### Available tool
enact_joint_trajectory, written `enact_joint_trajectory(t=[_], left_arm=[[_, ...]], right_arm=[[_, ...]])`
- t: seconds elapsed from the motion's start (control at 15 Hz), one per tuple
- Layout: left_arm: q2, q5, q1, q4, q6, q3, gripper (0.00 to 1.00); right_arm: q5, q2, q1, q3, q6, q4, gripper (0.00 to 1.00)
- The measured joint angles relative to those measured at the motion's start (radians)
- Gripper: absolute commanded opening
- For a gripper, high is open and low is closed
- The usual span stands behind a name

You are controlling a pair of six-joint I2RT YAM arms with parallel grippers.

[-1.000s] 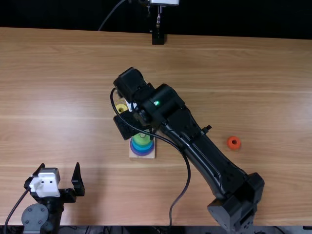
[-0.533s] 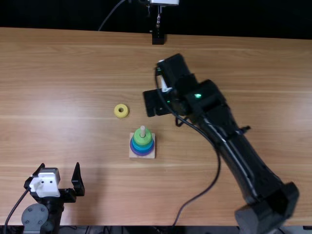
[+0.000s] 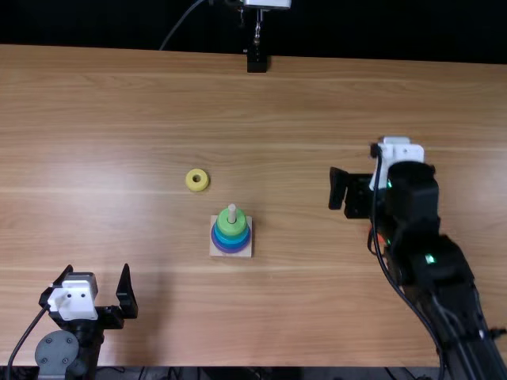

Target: Build the Hanoi tower: stack the rings onto the peg from bottom to top in this color order: purple, dark blue, light blue, dark green, light green, yellow, orange.

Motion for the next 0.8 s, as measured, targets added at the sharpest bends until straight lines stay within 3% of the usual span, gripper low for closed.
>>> enact_joint_trajectory(t=[0.07, 0.27, 0.47, 0.6, 0.8], left_arm=[[0.0, 0.0, 0.0, 0.0, 0.0, 0.0, 1.0], [0.0, 0.0, 0.0, 0.0, 0.0, 0.0, 1.0], [0.0, 0.0, 0.0, 0.001, -0.001, 0.0, 1.0], [0.0, 0.0, 0.0, 0.0, 0.0, 0.0, 1.0], [0.0, 0.0, 0.0, 0.0, -0.001, 0.0, 1.0]], right_arm=[[0.001, -0.098, -0.003, -0.126, -0.036, 0.123, 1.0], [0.0, -0.365, -0.023, -0.383, -0.077, 0.322, 1.0], [0.009, -0.51, -0.14, -0.509, -0.087, 0.332, 1.0], [0.009, -0.571, -0.144, -0.563, -0.09, 0.332, 1.0], [0.009, -0.811, -0.148, -0.699, -0.094, 0.341, 1.0]])
